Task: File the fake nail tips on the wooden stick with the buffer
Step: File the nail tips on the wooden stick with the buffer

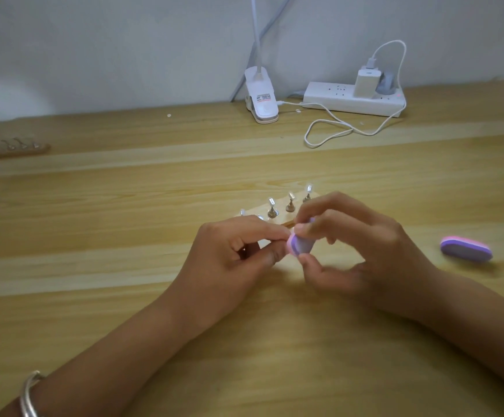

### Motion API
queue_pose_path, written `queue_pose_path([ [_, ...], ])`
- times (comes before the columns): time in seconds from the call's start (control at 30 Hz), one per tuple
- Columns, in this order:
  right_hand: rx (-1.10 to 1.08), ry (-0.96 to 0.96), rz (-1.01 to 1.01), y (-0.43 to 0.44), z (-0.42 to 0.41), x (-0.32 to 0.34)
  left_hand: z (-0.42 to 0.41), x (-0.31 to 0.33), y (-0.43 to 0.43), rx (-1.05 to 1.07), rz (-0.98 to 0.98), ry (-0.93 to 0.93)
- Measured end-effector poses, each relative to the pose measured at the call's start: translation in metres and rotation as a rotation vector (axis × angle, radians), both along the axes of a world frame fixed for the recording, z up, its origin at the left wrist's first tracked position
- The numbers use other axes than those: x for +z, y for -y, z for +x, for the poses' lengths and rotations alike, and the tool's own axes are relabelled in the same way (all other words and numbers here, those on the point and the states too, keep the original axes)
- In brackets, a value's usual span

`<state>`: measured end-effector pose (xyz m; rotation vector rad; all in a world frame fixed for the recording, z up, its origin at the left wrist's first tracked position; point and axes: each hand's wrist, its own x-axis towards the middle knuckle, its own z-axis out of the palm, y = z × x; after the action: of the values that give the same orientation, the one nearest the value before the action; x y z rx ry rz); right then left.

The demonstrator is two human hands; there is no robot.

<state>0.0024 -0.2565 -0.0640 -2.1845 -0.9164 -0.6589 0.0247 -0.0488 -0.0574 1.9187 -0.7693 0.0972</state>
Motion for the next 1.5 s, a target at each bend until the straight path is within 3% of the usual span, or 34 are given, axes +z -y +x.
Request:
queue_pose_path([
  [0.23, 0.011, 0.044, -0.003, -0.011, -0.007, -0.001, -0.001, 0.001, -0.001, -0.021, 0.011, 0.055],
  [0.37, -0.072, -0.02, 0.045, -0.001, -0.003, 0.003, 0.001, 0.0, 0.001, -0.005, -0.023, -0.015],
  [0.53, 0.0, 0.048, -0.002, -0.011, -0.009, 0.0, 0.0, 0.001, -0.001, -0.018, -0.06, -0.011],
  [0.67, -0.087, 0.003, 0.042, 0.0, -0.003, 0.005, 0.002, 0.001, 0.0, -0.038, -0.074, -0.083],
  [0.87, 0.005, 0.024, 0.002, -0.008, -0.009, 0.002, 0.002, 0.001, -0.001, -0.086, -0.164, -0.204],
  [0.97, -0.074, -0.009, 0.041, -0.002, -0.004, 0.004, 0.003, 0.001, 0.0, -0.078, -0.182, -0.231],
  [1.13, 0.018, 0.038, 0.02, -0.011, -0.009, 0.002, 0.001, 0.003, -0.002, -0.084, -0.201, -0.261],
  [1.5, -0.051, 0.074, 0.014, -0.004, -0.006, 0.006, 0.0, 0.005, -0.001, -0.119, -0.266, -0.346],
])
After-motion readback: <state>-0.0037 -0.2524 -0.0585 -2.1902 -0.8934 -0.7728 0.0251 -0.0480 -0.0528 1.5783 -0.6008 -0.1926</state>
